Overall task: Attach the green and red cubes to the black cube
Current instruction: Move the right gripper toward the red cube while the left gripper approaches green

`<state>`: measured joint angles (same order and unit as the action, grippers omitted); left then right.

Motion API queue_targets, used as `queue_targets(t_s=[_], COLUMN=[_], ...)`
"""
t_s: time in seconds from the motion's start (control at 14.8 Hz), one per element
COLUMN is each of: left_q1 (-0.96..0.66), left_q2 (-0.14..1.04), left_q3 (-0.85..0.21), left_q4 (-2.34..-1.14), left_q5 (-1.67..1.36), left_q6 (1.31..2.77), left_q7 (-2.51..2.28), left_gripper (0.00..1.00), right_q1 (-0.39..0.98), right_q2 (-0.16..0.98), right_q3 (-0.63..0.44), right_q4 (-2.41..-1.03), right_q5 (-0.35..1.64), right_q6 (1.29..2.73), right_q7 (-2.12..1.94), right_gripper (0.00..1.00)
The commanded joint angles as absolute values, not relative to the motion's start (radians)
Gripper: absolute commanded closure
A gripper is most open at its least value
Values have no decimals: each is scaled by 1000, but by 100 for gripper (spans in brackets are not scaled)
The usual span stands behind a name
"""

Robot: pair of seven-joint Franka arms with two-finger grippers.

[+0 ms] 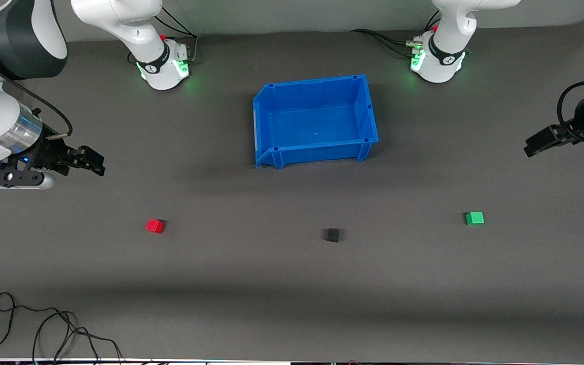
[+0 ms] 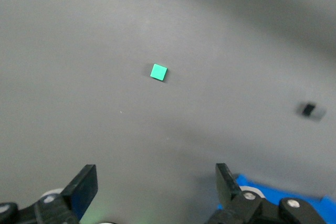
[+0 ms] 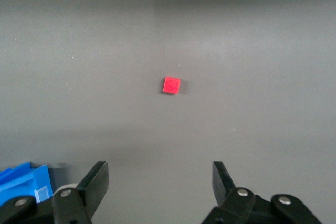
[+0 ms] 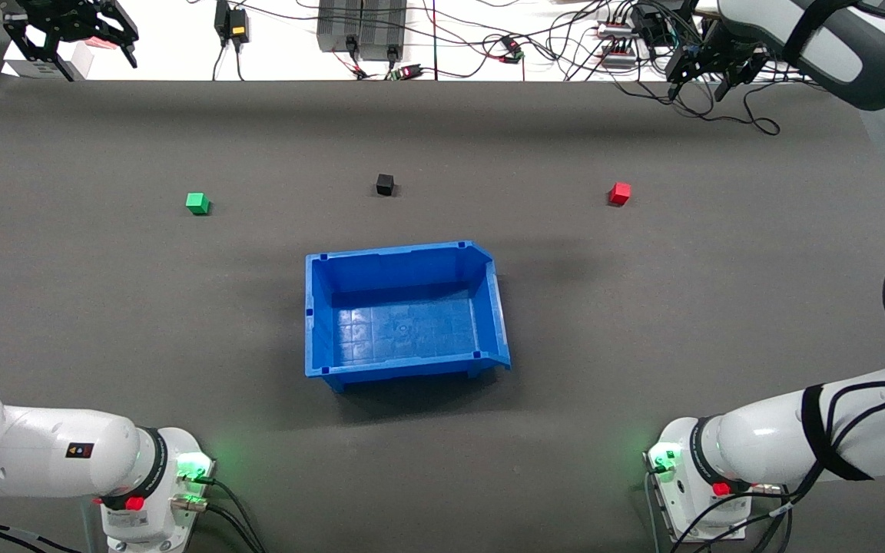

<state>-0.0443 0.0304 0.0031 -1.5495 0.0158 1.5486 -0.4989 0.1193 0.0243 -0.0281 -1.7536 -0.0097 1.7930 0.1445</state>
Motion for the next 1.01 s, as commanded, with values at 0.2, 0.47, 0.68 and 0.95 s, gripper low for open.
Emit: queue_targets(t_s=[0.2,0.47,0.68,0.95], left_q1=[-16,106,130,185], left_q2=[93,112,144,172], left_q3=[6,6,6,6], left_q4=[-1517,-1519,-1532,-1661], left_q5=[-69,-233,-242,-291], left_q6=[1586,1608,1606,1721], left_q7=[-1149,-1371,-1437,-1437], left_gripper=[0,0,0,0], right_q1=[107,113,110,106], right_q2=[141,245,328,397], right_q3=[-23,-23,-23,-29], right_q4=[-1746,-1747,-1750,-1767], right_q5=[-18,-18,-18,-18], right_q6=[1822,1902,1988,2077], right_q7=[214,302,304,304], right_gripper=[10,3,3,3])
